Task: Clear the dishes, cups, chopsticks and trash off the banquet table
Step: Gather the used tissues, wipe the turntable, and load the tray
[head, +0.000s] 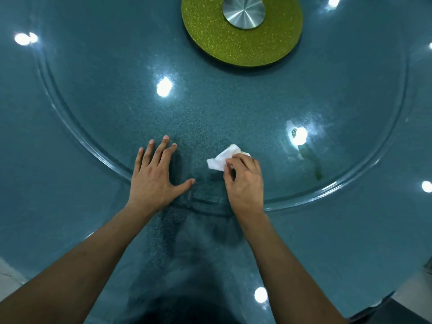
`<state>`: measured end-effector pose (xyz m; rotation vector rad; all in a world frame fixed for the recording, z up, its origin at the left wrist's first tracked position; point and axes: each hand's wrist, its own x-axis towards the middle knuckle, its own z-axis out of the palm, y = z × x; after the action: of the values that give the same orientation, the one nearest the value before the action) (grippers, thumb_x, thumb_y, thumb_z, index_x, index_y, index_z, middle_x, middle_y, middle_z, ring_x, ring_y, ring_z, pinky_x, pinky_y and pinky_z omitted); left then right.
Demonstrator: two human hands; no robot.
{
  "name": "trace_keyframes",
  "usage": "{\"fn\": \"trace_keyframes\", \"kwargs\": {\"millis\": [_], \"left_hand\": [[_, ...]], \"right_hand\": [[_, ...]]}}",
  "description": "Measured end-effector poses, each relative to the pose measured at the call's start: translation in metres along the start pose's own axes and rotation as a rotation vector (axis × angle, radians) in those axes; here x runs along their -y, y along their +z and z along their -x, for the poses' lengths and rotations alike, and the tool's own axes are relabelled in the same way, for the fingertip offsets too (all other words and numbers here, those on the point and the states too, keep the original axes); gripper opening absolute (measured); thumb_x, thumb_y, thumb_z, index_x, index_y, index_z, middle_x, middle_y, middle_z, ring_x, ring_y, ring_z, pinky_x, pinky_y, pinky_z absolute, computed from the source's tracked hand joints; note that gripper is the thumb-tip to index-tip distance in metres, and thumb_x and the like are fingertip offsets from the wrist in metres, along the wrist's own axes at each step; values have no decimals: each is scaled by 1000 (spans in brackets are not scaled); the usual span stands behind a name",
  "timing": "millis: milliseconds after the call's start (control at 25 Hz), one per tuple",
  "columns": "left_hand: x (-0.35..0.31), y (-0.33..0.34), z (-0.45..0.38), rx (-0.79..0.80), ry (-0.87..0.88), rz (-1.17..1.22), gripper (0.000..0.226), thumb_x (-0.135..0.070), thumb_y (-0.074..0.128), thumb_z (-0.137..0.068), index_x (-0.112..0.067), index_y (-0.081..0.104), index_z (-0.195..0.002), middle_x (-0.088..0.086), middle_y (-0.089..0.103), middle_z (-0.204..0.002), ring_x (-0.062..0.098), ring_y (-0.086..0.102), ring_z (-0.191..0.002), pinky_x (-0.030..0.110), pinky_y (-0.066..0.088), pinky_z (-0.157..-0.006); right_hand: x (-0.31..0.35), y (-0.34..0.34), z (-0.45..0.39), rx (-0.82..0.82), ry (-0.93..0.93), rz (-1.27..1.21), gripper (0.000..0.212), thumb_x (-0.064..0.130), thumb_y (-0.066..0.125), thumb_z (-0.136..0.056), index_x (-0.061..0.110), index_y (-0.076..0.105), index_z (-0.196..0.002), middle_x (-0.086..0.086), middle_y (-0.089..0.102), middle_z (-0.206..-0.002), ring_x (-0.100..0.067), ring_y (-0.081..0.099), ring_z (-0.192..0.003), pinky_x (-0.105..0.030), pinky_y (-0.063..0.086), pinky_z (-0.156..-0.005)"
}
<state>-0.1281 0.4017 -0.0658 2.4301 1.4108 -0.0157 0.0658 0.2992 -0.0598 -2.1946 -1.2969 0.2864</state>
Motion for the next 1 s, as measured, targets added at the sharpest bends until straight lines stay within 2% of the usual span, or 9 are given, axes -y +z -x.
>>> {"fn": "trace_keyframes", "kwargs": {"millis": [120, 200, 360, 480, 600, 720, 1000], "left_hand": [[2, -1, -1, 13, 4, 16, 100, -83, 54, -78, -24, 28, -155, -5, 11, -169, 24, 1, -157, 47, 3, -127], [3, -1, -1, 11, 3, 17, 101, -81, 56, -78, -24, 28, -156, -5, 10, -169, 24, 1, -157, 47, 2, -127], [0, 1, 0, 21, 1, 34, 101, -78, 55, -79, -21, 26, -157, -3, 7, -170, 25, -3, -156, 48, -1, -126], [0, 1, -2, 21, -7, 31, 104, -81, 47, -76, -20, 26, -157, -3, 8, -170, 25, -3, -156, 49, -1, -126], [1, 1, -2, 13, -12, 46, 105, -81, 46, -73, -19, 30, -156, -3, 13, -169, 25, 2, -157, 49, 2, -126], [9, 0, -4, 11, -10, 54, 104, -83, 47, -72, -22, 31, -155, -5, 14, -169, 23, 2, -157, 47, 3, -127], [24, -9, -9, 26, 7, 75, 102, -85, 49, -72, -27, 29, -154, -8, 11, -169, 19, -3, -157, 45, 0, -127]], "right_hand": [[-16, -9, 0, -19, 97, 18, 25, -4, 68, -88, 3, 76, -111, -11, 70, -119, -36, 60, -108, -38, 51, -96], [-29, -18, -3, -90, 166, 42, 28, -6, 67, -87, 3, 76, -113, -12, 71, -120, -37, 61, -107, -34, 48, -95], [-26, -16, -6, -153, 225, 33, 28, -9, 66, -86, 2, 76, -110, -13, 71, -118, -38, 62, -106, -44, 53, -96], [3, 5, -6, -85, 56, -13, 23, -5, 74, -81, 1, 77, -103, -14, 71, -114, -37, 64, -105, -44, 53, -97], [34, 28, -7, -12, -136, -20, 20, -7, 78, -76, 1, 76, -94, -13, 72, -103, -33, 66, -94, -42, 54, -92], [39, 31, -11, 65, -182, -7, 22, -9, 77, -75, 3, 76, -94, -10, 72, -99, -31, 66, -90, -41, 56, -87], [-11, 0, -53, 12, 106, 98, 28, -1, 63, -92, 6, 74, -117, -9, 69, -124, -32, 57, -114, -36, 47, -99]]}}
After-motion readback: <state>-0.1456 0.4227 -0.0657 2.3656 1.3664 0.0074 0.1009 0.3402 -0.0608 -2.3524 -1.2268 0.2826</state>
